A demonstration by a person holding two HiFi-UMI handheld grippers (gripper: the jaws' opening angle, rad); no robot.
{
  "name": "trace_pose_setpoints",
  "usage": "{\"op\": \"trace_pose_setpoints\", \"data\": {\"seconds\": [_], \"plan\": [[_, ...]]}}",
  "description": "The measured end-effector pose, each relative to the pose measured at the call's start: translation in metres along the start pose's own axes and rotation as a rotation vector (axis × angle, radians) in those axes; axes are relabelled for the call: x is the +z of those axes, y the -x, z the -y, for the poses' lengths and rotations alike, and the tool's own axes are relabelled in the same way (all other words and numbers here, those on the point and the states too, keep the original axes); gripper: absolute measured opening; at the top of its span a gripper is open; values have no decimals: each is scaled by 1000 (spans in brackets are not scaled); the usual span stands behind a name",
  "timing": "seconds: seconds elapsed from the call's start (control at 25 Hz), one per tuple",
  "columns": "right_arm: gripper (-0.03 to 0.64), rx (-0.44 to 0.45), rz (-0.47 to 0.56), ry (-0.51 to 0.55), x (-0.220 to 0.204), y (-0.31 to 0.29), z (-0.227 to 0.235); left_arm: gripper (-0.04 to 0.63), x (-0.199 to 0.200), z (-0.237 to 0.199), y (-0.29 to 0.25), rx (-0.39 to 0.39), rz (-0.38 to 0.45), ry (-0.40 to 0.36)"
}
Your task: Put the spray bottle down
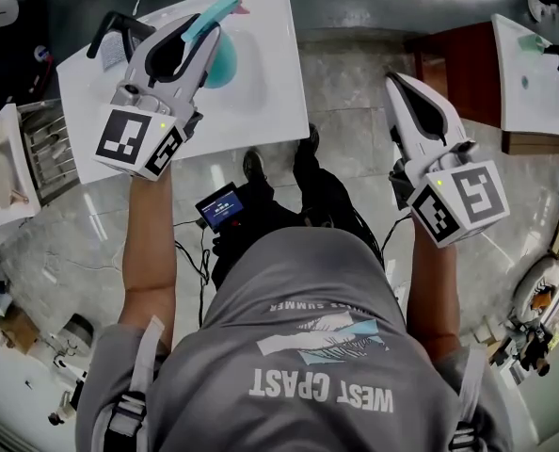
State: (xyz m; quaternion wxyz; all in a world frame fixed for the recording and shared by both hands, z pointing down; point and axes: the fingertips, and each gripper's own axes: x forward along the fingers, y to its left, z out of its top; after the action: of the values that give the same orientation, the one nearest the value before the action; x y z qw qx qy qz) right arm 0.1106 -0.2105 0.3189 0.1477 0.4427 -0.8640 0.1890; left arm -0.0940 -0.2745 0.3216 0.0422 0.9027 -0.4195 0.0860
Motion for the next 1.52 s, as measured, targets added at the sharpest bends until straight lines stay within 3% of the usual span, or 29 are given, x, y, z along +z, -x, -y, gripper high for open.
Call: {"op": "trace_pose_setpoints", "data": {"seconds": [1.52], "plan": [[2,27,-74,-55,-41,-38,10,89,-67,-28,-55,1,-44,56]]}}
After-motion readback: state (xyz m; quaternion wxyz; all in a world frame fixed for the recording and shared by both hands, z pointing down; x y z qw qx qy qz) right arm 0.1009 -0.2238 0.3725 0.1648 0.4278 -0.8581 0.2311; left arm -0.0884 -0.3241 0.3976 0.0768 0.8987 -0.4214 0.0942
